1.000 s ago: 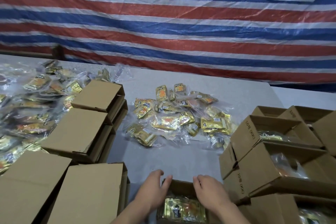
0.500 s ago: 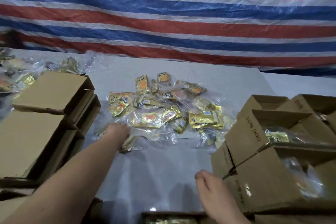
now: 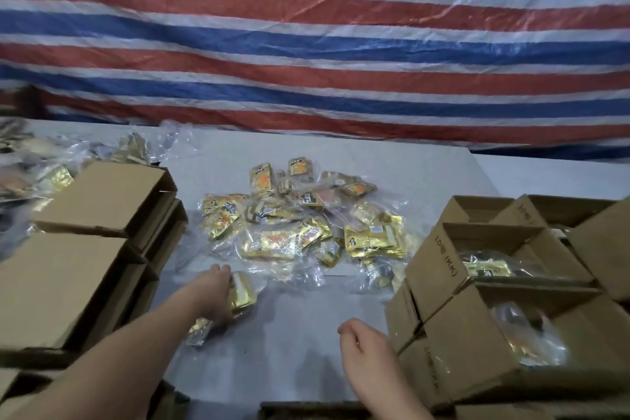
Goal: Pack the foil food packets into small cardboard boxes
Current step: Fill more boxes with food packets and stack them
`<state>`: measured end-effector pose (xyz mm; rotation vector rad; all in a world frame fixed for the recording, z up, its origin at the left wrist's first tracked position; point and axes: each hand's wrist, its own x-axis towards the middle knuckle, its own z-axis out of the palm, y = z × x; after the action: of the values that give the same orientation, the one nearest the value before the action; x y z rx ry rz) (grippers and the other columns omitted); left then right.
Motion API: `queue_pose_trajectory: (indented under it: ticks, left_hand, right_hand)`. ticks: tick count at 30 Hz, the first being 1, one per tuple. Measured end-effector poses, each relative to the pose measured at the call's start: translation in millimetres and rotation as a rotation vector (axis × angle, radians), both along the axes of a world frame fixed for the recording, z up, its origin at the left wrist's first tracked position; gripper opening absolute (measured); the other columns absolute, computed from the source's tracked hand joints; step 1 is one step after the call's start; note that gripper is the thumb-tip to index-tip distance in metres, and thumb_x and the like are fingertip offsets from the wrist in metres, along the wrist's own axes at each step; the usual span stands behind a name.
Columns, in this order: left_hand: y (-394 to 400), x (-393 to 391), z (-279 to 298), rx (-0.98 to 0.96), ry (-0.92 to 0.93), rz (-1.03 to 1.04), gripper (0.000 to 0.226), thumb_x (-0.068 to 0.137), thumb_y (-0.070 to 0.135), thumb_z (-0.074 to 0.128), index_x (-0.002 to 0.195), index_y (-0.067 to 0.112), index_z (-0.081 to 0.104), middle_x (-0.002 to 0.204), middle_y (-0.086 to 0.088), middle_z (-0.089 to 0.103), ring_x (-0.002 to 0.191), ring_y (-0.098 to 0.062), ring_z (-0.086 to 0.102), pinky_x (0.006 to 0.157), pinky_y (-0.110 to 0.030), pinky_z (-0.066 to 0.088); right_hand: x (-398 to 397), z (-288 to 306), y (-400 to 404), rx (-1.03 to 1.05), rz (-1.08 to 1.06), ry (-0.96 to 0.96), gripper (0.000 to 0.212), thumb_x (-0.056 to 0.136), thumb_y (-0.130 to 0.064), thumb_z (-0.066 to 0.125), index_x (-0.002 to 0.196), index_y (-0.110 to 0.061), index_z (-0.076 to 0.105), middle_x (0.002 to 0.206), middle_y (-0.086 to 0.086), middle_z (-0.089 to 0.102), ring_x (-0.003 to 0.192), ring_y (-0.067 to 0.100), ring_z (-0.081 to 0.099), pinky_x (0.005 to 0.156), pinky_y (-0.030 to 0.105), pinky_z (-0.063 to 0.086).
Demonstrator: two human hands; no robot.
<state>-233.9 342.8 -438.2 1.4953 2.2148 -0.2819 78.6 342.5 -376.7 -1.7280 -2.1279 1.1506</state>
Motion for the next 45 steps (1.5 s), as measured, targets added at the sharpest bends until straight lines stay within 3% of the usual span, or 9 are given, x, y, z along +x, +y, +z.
queue_pose_trajectory:
  ticks: [6, 11, 13, 20, 24, 27, 34, 40, 45]
  left_hand:
    - [-6.3, 30.4, 136.7, 0.248, -0.283, -0.056, 0.059, 0.061, 0.041, 0.073, 0.111, 0.025, 0.046, 0.099, 0.009, 0.05, 0.082, -0.007, 0.054, 0.062, -0.018, 0.045]
    - [-32.5, 83.0, 240.9, 0.466, -0.718, -0.114, 0.053, 0.059, 0.051, 0.073, 0.107, 0.058, 0.052, 0.102, 0.031, 0.063, 0.093, 0.01, 0.061, 0.077, -0.01, 0.05]
    - [-44.2, 105.7, 258.8, 0.552, -0.804, -0.086, 0.058, 0.061, 0.063, 0.071, 0.112, 0.073, 0.045, 0.104, 0.049, 0.055, 0.099, 0.023, 0.053, 0.079, 0.0, 0.042]
    - [-49.7, 179.6, 247.2, 0.914, -0.73, 0.048, 0.049, 0.07, 0.081, 0.037, 0.1, 0.05, 0.061, 0.108, 0.028, 0.056, 0.107, 0.012, 0.048, 0.09, -0.012, 0.037]
    - [-47.9, 192.9, 244.6, 0.857, -0.782, 0.141, 0.08, 0.074, 0.084, 0.017, 0.102, 0.027, 0.067, 0.112, 0.009, 0.055, 0.117, -0.015, 0.05, 0.097, -0.033, 0.037]
    - [-60.9, 178.0, 219.4, 0.699, -1.055, 0.255, 0.099, 0.07, 0.095, 0.011, 0.131, 0.032, 0.057, 0.123, 0.022, 0.057, 0.114, 0.006, 0.049, 0.093, -0.022, 0.034]
    - [-135.5, 160.0, 64.3, 0.347, -0.683, 0.419, 0.044, 0.101, 0.042, 0.045, 0.136, 0.017, 0.052, 0.137, -0.001, 0.054, 0.127, -0.017, 0.049, 0.106, -0.026, 0.036]
    - [-167.4, 169.8, 23.9, 0.42, -0.934, 0.634, 0.02, 0.104, 0.033, 0.041, 0.103, 0.03, 0.062, 0.106, 0.016, 0.063, 0.108, -0.008, 0.057, 0.071, 0.0, 0.036]
    - [-166.0, 177.4, 26.5, 0.489, -1.056, 0.721, 0.031, 0.105, 0.032, 0.036, 0.106, 0.016, 0.063, 0.104, 0.003, 0.067, 0.096, -0.006, 0.058, 0.077, -0.01, 0.041]
  right_hand:
    - [-32.8, 55.6, -2.1, -0.247, -0.078, 0.394, 0.017, 0.096, -0.041, 0.061, 0.107, -0.027, 0.062, 0.106, -0.01, 0.064, 0.102, 0.009, 0.063, 0.076, 0.015, 0.048]
    - [-35.2, 112.6, -0.7, -0.35, 0.059, 0.856, 0.106, 0.052, -0.08, 0.077, 0.143, -0.042, 0.038, 0.142, -0.016, 0.052, 0.131, 0.005, 0.049, 0.113, 0.034, 0.038]
    - [-30.2, 131.3, -0.3, -0.362, 0.089, 1.037, 0.102, 0.056, -0.074, 0.081, 0.143, -0.041, 0.04, 0.144, -0.008, 0.055, 0.133, 0.012, 0.052, 0.11, 0.038, 0.042]
    - [-10.1, 165.4, -12.0, -0.449, 0.084, 1.249, 0.098, 0.061, -0.059, 0.087, 0.137, -0.008, 0.052, 0.133, 0.019, 0.062, 0.126, 0.031, 0.059, 0.099, 0.042, 0.053]
    - [13.9, 159.5, -10.1, -0.432, 0.065, 1.101, 0.081, 0.062, -0.036, 0.092, 0.131, -0.008, 0.058, 0.119, 0.017, 0.068, 0.111, 0.033, 0.066, 0.103, 0.051, 0.049]
    - [29.3, 140.6, -12.0, -0.406, 0.043, 0.908, 0.067, 0.062, -0.029, 0.084, 0.121, -0.006, 0.062, 0.1, 0.014, 0.07, 0.094, 0.027, 0.069, 0.096, 0.053, 0.052]
    - [39.7, 86.6, -33.2, -0.364, 0.282, 0.227, 0.09, 0.056, -0.045, 0.077, 0.14, -0.034, 0.047, 0.129, -0.004, 0.062, 0.102, 0.009, 0.066, 0.076, 0.02, 0.053]
    - [23.7, 53.4, -38.3, -0.362, 0.691, -0.198, 0.045, 0.067, -0.048, 0.069, 0.107, -0.065, 0.057, 0.089, -0.028, 0.066, 0.073, -0.008, 0.056, 0.06, 0.007, 0.04]
    - [-0.9, 26.8, -40.7, -0.308, 0.899, -0.367, 0.02, 0.079, -0.041, 0.068, 0.096, -0.042, 0.06, 0.099, -0.011, 0.065, 0.095, 0.014, 0.064, 0.079, 0.022, 0.044]
